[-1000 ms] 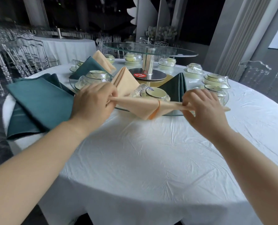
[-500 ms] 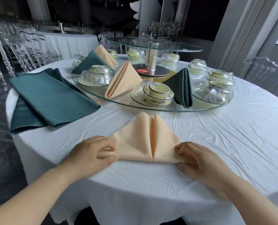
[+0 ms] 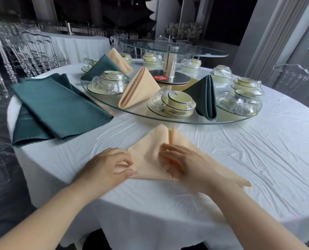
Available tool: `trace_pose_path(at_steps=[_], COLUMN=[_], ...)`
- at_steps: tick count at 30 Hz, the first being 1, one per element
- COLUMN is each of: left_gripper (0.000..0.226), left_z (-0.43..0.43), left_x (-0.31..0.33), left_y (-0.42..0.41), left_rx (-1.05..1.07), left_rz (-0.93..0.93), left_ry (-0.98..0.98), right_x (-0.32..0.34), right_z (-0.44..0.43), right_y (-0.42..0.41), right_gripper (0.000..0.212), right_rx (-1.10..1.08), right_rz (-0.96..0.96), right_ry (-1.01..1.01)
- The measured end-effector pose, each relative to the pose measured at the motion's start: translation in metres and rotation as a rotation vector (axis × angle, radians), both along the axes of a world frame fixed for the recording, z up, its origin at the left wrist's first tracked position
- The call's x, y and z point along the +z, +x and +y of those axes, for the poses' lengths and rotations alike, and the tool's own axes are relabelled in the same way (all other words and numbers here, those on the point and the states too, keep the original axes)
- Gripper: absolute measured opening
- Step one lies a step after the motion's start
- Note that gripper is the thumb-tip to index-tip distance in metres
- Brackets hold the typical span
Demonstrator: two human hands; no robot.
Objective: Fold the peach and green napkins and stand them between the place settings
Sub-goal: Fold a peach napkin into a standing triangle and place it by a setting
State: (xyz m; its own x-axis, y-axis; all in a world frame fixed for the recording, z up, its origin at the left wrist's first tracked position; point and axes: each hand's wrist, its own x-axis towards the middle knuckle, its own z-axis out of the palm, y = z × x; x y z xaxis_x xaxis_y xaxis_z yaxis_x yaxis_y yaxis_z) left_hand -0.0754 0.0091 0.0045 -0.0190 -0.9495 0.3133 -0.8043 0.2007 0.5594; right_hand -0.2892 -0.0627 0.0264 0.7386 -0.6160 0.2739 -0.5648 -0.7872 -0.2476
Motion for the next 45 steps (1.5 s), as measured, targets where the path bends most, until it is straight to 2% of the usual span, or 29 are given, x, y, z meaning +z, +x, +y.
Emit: trace_pose_path(at_steps=[3,5,7,9,12,15,18,19,20,24,28,31,34,36,39,41,43,45], left_gripper=[0.024,0.032,0.037,0.027,0.020,0.019,0.016,0.015,0.014,0.010,0.012,0.015,0.016,0.018,0.019,0.022,0.028,0.031], left_z=[0.000,0.000,0.002,0.002,0.001,0.005,0.011,0.012,0.011,0.009,0.004,-0.003,-0.012,-0.019,-0.031,-0.039,-0.046,-0.051], left_x=[0.002,0.007,0.017,0.028,0.036,0.037,0.037,0.037,0.037,0.045,0.054,0.064,0.079,0.091,0.105,0.108,0.105,0.097], left_y=[-0.001,0.000,0.004,0.012,0.027,0.033,0.028,0.026,0.024,0.016,0.004,-0.008,-0.024,-0.038,-0.064,-0.084,-0.107,-0.131], left_rx=[0.058,0.160,0.254,0.301,0.252,0.248,0.250,0.248,0.247,0.222,0.195,0.167,0.098,0.024,-0.096,-0.160,-0.201,-0.219], left_rz=[0.004,-0.090,-0.170,-0.183,-0.147,0.126,0.523,0.608,0.673,0.896,0.994,0.999,0.973,0.909,0.824,0.745,0.640,0.506], left_ry=[0.030,0.075,0.204,0.365,0.493,0.460,0.471,0.465,0.446,0.308,0.181,0.103,0.048,0.030,0.013,-0.004,-0.016,-0.014], right_x=[-0.008,-0.011,-0.011,-0.012,-0.012,-0.011,-0.013,-0.013,-0.013,-0.010,-0.009,-0.007,0.004,0.010,0.017,0.016,0.009,0.000], right_z=[-0.002,-0.002,-0.002,-0.002,-0.002,-0.001,-0.001,-0.001,-0.001,0.000,-0.004,-0.004,-0.002,-0.001,-0.001,0.000,0.004,0.011], right_y=[0.000,-0.002,-0.002,0.000,0.000,0.000,0.001,0.002,0.003,0.004,0.004,0.003,0.000,-0.006,-0.030,-0.054,-0.074,-0.082], right_gripper=[0.032,0.036,0.038,0.044,0.046,0.049,0.080,0.084,0.083,0.049,0.047,0.047,0.037,0.035,0.048,0.036,0.032,0.034], right_rx=[0.018,0.022,0.013,0.006,0.009,-0.019,-0.072,-0.079,-0.084,-0.090,-0.075,-0.064,-0.062,-0.119,-0.283,-0.434,-0.609,-0.773], right_rz=[-0.024,-0.023,-0.013,-0.007,-0.020,-0.008,0.053,0.071,0.086,0.126,0.163,0.120,-0.062,-0.154,-0.153,-0.032,0.063,-0.005], right_ry=[0.007,0.046,0.060,0.063,0.053,0.076,0.080,0.076,0.061,0.064,0.094,0.136,0.229,0.180,0.047,0.027,0.034,0.116])
